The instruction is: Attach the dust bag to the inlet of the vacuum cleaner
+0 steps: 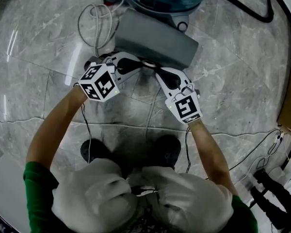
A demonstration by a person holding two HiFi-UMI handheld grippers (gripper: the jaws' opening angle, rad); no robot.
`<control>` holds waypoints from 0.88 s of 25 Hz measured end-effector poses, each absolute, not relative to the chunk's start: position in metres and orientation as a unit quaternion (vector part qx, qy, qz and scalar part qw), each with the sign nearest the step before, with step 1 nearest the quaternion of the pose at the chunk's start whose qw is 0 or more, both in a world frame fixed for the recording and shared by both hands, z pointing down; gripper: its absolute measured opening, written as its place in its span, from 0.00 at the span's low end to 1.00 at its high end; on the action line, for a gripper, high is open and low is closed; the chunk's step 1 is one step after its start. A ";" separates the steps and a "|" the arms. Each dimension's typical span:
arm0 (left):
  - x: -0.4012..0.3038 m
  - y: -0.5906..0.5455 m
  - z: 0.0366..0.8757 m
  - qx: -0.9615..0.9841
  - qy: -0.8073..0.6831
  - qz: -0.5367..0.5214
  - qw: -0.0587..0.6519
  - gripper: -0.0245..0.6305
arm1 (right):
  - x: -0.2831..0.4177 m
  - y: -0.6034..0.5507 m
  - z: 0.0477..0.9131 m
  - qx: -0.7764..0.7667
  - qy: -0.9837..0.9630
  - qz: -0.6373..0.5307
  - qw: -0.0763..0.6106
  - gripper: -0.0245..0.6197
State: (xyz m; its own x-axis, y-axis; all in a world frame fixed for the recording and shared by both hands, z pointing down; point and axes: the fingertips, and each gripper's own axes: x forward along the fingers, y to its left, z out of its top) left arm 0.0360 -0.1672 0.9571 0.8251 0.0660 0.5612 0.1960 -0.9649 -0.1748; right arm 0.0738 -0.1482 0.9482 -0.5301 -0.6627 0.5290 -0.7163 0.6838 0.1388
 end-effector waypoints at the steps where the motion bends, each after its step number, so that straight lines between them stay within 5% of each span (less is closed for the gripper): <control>1: 0.037 -0.168 0.957 -0.949 -0.069 -0.286 0.112 0.09 | 0.075 -0.149 0.949 0.392 -0.874 0.050 0.282 0.10; 22: 0.040 -0.181 0.954 -0.949 -0.065 -0.297 0.084 0.07 | 0.084 -0.165 0.944 0.373 -0.879 0.087 0.283 0.08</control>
State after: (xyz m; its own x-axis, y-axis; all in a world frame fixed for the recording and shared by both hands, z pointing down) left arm 0.0399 -0.1813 0.9541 0.8157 0.0731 0.5739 0.1733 -0.9773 -0.1217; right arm 0.0838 -0.1647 0.9441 -0.5619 -0.6063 0.5627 -0.7046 0.7072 0.0585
